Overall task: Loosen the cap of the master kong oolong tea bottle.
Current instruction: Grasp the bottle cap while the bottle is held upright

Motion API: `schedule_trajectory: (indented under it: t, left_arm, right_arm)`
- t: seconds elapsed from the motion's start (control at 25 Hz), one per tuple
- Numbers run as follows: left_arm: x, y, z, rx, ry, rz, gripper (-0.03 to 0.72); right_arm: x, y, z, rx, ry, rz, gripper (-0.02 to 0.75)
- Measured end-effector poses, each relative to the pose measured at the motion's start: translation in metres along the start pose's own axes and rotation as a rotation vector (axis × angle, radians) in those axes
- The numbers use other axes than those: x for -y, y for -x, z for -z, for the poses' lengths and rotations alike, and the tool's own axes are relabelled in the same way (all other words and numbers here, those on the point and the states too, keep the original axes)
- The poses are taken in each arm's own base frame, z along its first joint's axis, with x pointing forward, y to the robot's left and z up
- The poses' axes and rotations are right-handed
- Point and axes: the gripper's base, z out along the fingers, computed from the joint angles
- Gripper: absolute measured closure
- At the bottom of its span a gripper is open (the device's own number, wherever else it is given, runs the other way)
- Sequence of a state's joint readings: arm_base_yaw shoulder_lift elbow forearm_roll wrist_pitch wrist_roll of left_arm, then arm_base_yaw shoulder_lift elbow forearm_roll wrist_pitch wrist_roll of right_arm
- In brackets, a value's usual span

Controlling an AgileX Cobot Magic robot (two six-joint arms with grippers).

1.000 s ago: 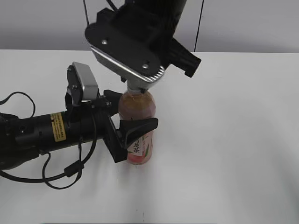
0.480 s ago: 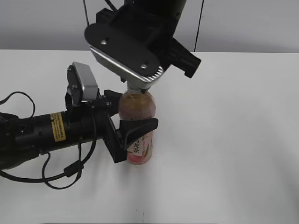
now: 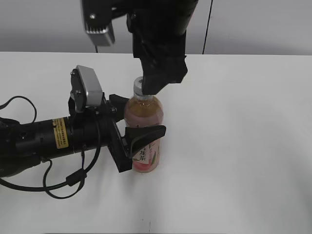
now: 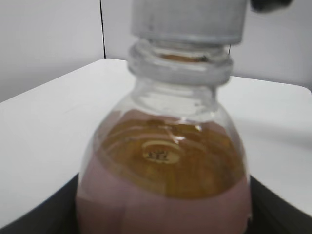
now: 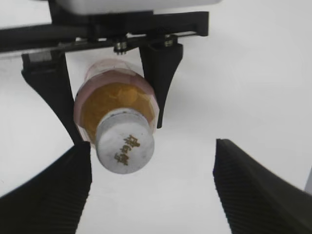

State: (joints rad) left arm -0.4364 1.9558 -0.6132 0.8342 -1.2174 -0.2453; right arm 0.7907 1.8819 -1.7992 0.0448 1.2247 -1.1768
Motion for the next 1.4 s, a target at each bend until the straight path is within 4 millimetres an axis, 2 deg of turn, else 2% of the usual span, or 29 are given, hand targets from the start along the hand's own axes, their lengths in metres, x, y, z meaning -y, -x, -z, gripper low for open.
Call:
schedule_trajectory:
  t: [0.12, 0.44, 0.56, 0.68, 1.0, 1.2, 1.4]
  left_arm:
    - [0.0, 0.0, 0.0, -0.001, -0.002, -0.001, 0.245]
    - [0.0, 0.0, 0.0, 0.0, -0.003, 0.0, 0.245]
    - [0.0, 0.0, 0.0, 0.0, -0.003, 0.0, 0.245]
    - [0.0, 0.0, 0.0, 0.0, -0.001, 0.0, 0.245]
    - [0.0, 0.0, 0.0, 0.0, 0.0, 0.001, 0.245]
    - [0.0, 0.0, 0.0, 0.0, 0.0, 0.001, 0.245]
    - [0.0, 0.0, 0.0, 0.0, 0.0, 0.001, 0.245]
  right_arm:
    - [-0.002, 0.002, 0.012, 0.038, -0.011, -0.237, 0.15]
    - [0.003, 0.005, 0.024, 0.081, -0.018, -1.073, 0.15]
    - [0.003, 0.005, 0.024, 0.084, -0.012, -1.24, 0.15]
    - [0.002, 0.005, 0.023, 0.083, -0.005, -1.303, 0.163]
    - [-0.006, 0.001, 0.002, 0.011, 0.038, -1.33, 0.199]
    - [-0.005, 0.002, -0.012, -0.016, 0.063, -1.336, 0.287]
    - [-0.006, 0.002, -0.013, -0.012, 0.069, -1.31, 0.418]
